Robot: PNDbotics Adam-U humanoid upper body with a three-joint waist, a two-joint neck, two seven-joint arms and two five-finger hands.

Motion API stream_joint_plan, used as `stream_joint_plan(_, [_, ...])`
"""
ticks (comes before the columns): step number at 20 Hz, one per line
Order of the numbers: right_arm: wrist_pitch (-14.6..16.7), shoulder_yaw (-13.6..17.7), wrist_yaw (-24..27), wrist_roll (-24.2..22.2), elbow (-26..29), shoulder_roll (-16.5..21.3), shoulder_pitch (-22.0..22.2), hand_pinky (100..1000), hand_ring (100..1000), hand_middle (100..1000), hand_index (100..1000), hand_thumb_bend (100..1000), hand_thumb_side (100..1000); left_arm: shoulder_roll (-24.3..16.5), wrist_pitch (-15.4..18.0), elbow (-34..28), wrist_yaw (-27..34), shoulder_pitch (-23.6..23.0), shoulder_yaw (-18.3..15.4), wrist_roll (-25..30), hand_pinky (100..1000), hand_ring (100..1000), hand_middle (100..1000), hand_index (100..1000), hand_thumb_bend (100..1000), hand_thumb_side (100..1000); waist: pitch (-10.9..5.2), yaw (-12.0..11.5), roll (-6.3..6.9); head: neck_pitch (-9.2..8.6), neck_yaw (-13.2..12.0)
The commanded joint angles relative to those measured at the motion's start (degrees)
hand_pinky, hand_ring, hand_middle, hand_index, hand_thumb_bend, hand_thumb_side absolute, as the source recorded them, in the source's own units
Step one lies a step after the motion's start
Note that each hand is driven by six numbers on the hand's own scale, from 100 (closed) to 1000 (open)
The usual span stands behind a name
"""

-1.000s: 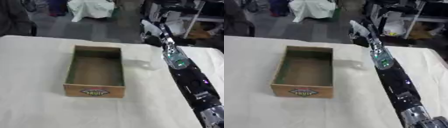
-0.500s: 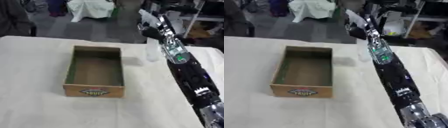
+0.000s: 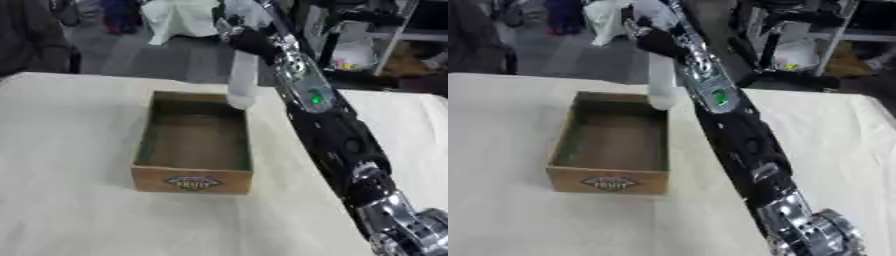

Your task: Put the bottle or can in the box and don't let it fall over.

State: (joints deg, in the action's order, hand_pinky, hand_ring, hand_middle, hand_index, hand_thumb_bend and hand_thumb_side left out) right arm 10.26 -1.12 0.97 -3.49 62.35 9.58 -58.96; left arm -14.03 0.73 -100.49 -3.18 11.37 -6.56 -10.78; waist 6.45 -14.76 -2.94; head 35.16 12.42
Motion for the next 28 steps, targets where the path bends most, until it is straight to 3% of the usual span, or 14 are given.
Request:
stream_joint_plan(1, [-0.34, -0.15, -0.59, -0.71, 0.44, -1.88, -0.37, 501, 514, 304, 448, 189, 100, -0.41, 0.09, -0.93, 0.28, 0.83, 0.00, 0.31, 738, 774, 670, 846, 509, 750, -0.85, -0.29, 0.48, -0.26, 0.62])
stream_joint_plan(6, [-0.73, 0.28, -3.47, 0.16, -2.73, -5.27, 2.35, 493, 515, 332, 485, 210, 100, -0.24, 0.07, -0.96, 0.33, 1.04, 0.00, 0.31, 738, 774, 669, 846, 508, 750, -0.47, -0.46, 0.30, -0.62, 0.98])
stream_joint_plan(8, [-0.65, 0.21, -4.55, 0.46, -3.72, -6.03, 3.18, 501, 531, 394, 549, 279, 100, -0.24, 0.05, -0.94, 0.29, 1.07, -0.06, 0.27, 737, 773, 668, 846, 509, 750, -0.34, -0.39, 0.17, -0.91, 1.01])
stream_joint_plan(9, [-0.49, -0.08, -5.35, 0.44, -4.15, -6.05, 3.52, 513, 554, 452, 609, 395, 100, -0.24, 0.05, -0.95, 0.27, 1.12, -0.06, 0.26, 737, 773, 668, 846, 509, 750, -0.27, -0.38, 0.09, -0.90, 1.00])
stream_joint_plan(10, [-0.21, -0.49, -6.32, 0.26, -4.60, -5.88, 3.73, 520, 568, 476, 636, 426, 100, -0.25, 0.05, -0.95, 0.25, 1.15, -0.05, 0.25, 737, 773, 668, 846, 508, 750, -0.22, -0.37, 0.02, -0.90, 1.02])
stream_joint_plan(12, [0.64, -1.28, -8.35, -0.58, -5.32, -5.34, 3.93, 574, 680, 649, 792, 562, 299, -0.30, 0.03, -0.96, 0.20, 1.14, -0.10, 0.21, 737, 773, 667, 846, 508, 750, -0.15, -0.35, -0.09, -0.98, 1.06])
stream_joint_plan(13, [1.21, -1.59, -9.39, -1.21, -5.59, -5.00, 4.00, 604, 736, 733, 860, 613, 364, -0.32, 0.02, -0.96, 0.17, 1.12, -0.14, 0.16, 737, 773, 667, 846, 509, 750, -0.13, -0.32, -0.13, -0.99, 1.04])
stream_joint_plan(14, [1.77, -1.68, -10.46, -1.75, -5.84, -4.77, 4.05, 610, 744, 746, 872, 621, 375, -0.32, 0.02, -0.96, 0.16, 1.11, -0.16, 0.14, 737, 773, 667, 846, 509, 750, -0.12, -0.31, -0.16, -1.00, 1.02])
stream_joint_plan(15, [2.25, -1.58, -11.51, -2.09, -6.02, -4.64, 4.09, 638, 791, 818, 931, 661, 433, -0.31, 0.01, -0.96, 0.15, 1.09, -0.18, 0.12, 737, 773, 667, 846, 509, 750, -0.12, -0.27, -0.19, -1.05, 1.01])
stream_joint_plan(19, [3.73, -0.33, -15.79, -1.52, -6.21, -4.30, 4.26, 679, 837, 889, 993, 685, 473, -0.30, 0.00, -0.90, 0.09, 0.99, -0.27, 0.07, 738, 772, 666, 846, 509, 750, -0.20, 0.10, -0.25, -1.10, 0.80])
stream_joint_plan(28, [3.66, 3.03, -21.79, 4.72, -7.18, -0.47, 3.60, 728, 876, 933, 1000, 725, 526, -0.40, -0.01, -0.78, 0.05, 0.58, -0.47, -0.03, 737, 770, 663, 846, 509, 749, -0.57, 1.06, -0.27, -1.08, 0.23])
